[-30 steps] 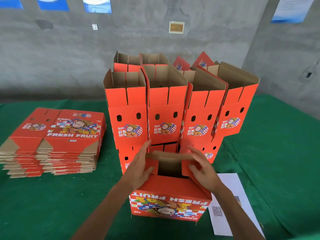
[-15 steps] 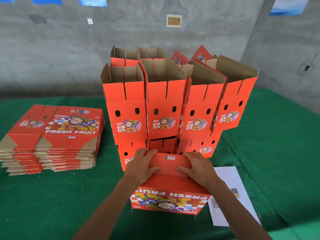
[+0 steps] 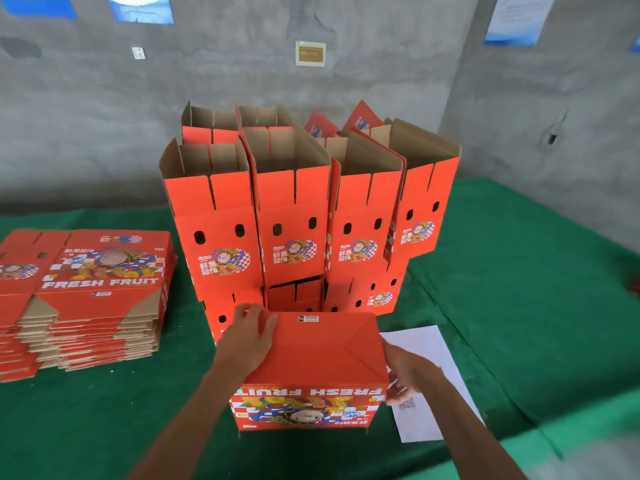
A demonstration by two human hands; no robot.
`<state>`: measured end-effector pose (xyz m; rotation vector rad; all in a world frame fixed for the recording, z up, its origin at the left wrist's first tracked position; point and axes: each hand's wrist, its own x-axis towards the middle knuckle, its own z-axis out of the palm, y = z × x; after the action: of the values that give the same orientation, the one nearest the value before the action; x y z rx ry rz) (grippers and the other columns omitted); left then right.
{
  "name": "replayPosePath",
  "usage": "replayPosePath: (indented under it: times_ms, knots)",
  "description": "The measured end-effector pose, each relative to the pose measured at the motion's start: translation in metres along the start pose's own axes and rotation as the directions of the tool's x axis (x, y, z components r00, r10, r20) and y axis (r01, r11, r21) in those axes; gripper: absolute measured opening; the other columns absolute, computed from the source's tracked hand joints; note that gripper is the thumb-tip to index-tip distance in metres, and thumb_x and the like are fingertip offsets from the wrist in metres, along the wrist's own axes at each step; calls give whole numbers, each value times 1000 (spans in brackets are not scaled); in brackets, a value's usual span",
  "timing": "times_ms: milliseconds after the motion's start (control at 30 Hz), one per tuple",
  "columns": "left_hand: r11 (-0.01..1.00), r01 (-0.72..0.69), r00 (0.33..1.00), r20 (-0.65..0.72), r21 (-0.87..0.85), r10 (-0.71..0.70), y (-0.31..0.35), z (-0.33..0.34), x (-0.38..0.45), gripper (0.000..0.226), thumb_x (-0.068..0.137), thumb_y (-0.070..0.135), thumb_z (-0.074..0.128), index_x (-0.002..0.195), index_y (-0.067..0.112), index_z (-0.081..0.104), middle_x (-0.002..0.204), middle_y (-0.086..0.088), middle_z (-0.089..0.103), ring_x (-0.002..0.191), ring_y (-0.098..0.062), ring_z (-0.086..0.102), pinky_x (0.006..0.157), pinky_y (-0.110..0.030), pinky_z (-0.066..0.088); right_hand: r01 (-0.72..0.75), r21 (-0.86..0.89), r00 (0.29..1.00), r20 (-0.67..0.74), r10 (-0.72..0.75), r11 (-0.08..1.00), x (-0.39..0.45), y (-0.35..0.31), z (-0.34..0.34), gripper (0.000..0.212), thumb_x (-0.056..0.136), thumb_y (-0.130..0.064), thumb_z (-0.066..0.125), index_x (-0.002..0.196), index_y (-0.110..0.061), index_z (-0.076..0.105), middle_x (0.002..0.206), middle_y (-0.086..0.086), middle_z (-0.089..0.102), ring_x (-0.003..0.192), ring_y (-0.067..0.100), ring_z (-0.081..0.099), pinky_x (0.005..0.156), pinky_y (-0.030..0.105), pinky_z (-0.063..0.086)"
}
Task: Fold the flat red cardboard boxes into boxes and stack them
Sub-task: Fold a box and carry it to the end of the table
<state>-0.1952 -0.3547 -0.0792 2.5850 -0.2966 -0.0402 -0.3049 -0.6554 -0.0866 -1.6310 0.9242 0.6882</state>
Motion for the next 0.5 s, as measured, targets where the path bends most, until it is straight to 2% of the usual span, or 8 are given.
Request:
replayPosePath:
  times_ms: [67,133,200,267,333,433,500]
  knots:
    - [1000,-10,1000,-12,0,10,2,3,-1,39,103,57,41,125,27,53,144,-1,41,104,-32,64,85,-43,53,-57,-2,997,53,57,998,-2,5,0,69,96,-72,41,103,-7,63,103,13,68,76,21,66,64,26,57]
    - [1000,-8,1000,-19,-1,8,0,6,-3,39,103,57,41,125,27,53,142,-2,43,105,-30,64,86,-43,54,-109,-63,989,96,115,992,-3,8,2,60,98,-64,43,109,-7,59,103,8,63,67,13,59,62,16,49]
    - [1000,2,1000,-32,-2,-2,-2,6,-5,39,103,57,42,125,27,53,141,-3,45,107,-31,64,87,-46,54,-125,-9,983,137,125,992,-6,13,5,60,98,-66,43,110,-9,54,94,2,58,66,9,52,63,16,46]
    - [1000,15,999,-29,-19,-15,-1,5,-7,39,103,57,42,125,28,53,140,-3,45,107,-32,63,88,-48,54,-89,120,981,185,66,989,-6,20,8,68,94,-77,41,106,-11,51,78,-1,54,67,8,48,67,17,45]
    - [999,17,1000,-14,-45,-18,1,4,-12,40,103,56,44,128,27,54,141,-2,44,108,-31,63,90,-49,54,-52,194,978,207,11,980,-7,28,10,71,91,-82,40,102,-12,50,70,-3,51,65,6,43,64,16,42]
    - [996,30,999,-22,-80,-31,4,0,-22,37,103,55,46,126,27,56,140,-1,45,108,-29,62,90,-47,52,39,211,979,190,-80,977,-12,36,12,66,91,-82,41,94,-16,51,65,-5,49,59,6,38,59,15,37]
    - [990,16,994,-102,-142,-31,9,-9,-27,31,102,53,49,115,27,58,132,-1,50,105,-29,61,90,-47,50,143,226,971,158,-181,964,-23,36,5,69,88,-83,44,95,-17,61,69,-1,50,56,10,38,57,19,39]
